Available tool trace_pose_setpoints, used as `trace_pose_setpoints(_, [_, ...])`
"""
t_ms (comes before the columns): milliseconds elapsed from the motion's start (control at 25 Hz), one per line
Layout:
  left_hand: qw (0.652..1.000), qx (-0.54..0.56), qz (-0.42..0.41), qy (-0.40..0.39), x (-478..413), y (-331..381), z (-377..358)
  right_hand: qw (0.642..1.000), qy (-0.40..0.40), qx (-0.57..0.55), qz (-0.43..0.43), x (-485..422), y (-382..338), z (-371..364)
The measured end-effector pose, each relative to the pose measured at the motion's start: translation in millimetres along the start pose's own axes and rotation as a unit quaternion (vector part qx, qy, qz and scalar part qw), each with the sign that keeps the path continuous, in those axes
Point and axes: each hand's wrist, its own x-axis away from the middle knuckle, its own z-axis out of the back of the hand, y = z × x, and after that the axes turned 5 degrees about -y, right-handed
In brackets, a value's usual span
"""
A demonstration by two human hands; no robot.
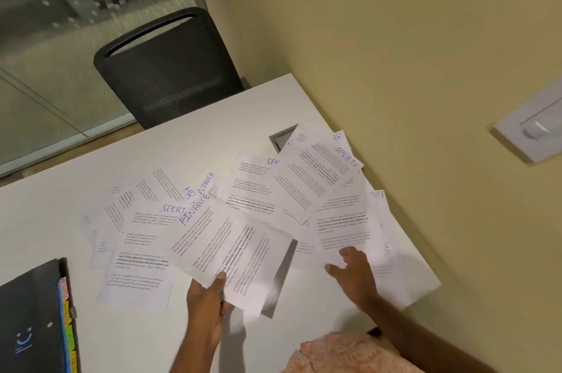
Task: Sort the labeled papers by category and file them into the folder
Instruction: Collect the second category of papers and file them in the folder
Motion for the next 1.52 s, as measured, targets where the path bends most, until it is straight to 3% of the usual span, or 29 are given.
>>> trace_pose_setpoints(200, [1.000, -0.014, 0.014, 0.002, 11, -10, 16, 0.976, 0.149, 0.081, -0.134, -7, 64, 59])
trace_pose_setpoints(400, [1.000, -0.004, 0.019, 0.002, 19, -9, 13, 0.979, 0.134, 0.153, -0.016, -13, 69, 64])
trace_pose_setpoints(600, [1.000, -0.004, 0.020, 0.005, 26, -9, 12, 0.970, 0.135, 0.197, -0.055, -31, 26, 48])
trace_pose_setpoints(920, [1.000, -0.009, 0.013, 0.024, 30, -11, 27, 0.918, -0.015, 0.347, 0.193, -85, -65, 17])
trace_pose_setpoints(1280, [0.994, -0.038, 0.005, 0.106, 7, -34, 63, 0.887, -0.064, 0.395, 0.231, -74, -110, -41])
trace_pose_setpoints(1520, [0.991, -0.067, 0.010, 0.114, -4, -35, 72, 0.894, -0.128, 0.319, 0.287, -57, -104, -48])
